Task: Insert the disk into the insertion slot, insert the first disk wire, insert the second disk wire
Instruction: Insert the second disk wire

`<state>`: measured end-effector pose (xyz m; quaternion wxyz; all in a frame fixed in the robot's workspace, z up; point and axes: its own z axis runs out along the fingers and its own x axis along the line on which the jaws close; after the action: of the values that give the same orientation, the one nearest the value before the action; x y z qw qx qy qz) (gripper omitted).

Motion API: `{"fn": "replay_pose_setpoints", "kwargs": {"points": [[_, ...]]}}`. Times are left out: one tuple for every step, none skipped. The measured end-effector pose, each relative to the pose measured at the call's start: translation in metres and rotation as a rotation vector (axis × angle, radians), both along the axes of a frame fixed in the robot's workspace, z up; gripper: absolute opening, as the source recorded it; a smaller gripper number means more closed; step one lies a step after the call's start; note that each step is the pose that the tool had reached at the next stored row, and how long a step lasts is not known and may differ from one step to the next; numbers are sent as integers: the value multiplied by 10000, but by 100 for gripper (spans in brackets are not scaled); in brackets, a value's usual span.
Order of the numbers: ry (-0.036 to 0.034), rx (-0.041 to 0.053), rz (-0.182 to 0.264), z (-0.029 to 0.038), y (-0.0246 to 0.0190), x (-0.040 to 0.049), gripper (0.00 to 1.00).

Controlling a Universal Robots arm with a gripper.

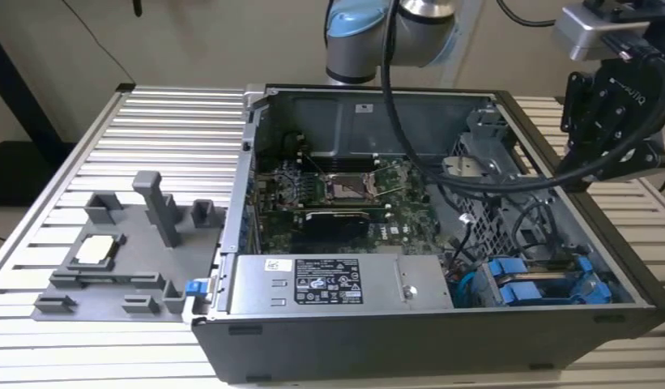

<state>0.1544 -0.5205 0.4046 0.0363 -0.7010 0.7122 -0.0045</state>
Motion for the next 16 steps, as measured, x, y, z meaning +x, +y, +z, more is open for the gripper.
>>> {"fn": "replay_pose_setpoints", "kwargs": {"points": [[0,-1,-1,0,0,-33,27],[0,0,-2,-2,0,-71,27],[0,-1,-3,-2,0,-106,27],[0,0,-2,-4,0,-148,27],[0,0,0,-6,0,-195,27],[0,0,-2,-9,0,-240,27],[0,0,-3,-11,0,-285,27],[0,0,-1,-13,0,-333,27],[0,1,-1,-16,0,-376,27],[-1,0,-2,-18,0,-424,27],[-2,-1,-2,-20,0,-466,27],[-4,-1,-1,-24,0,-512,27],[-9,-1,-2,-28,0,-557,27],[-18,-2,-3,-33,0,-604,27],[-27,-3,-1,-37,0,-647,27],[-35,-7,-1,-41,1,-687,27]]}}
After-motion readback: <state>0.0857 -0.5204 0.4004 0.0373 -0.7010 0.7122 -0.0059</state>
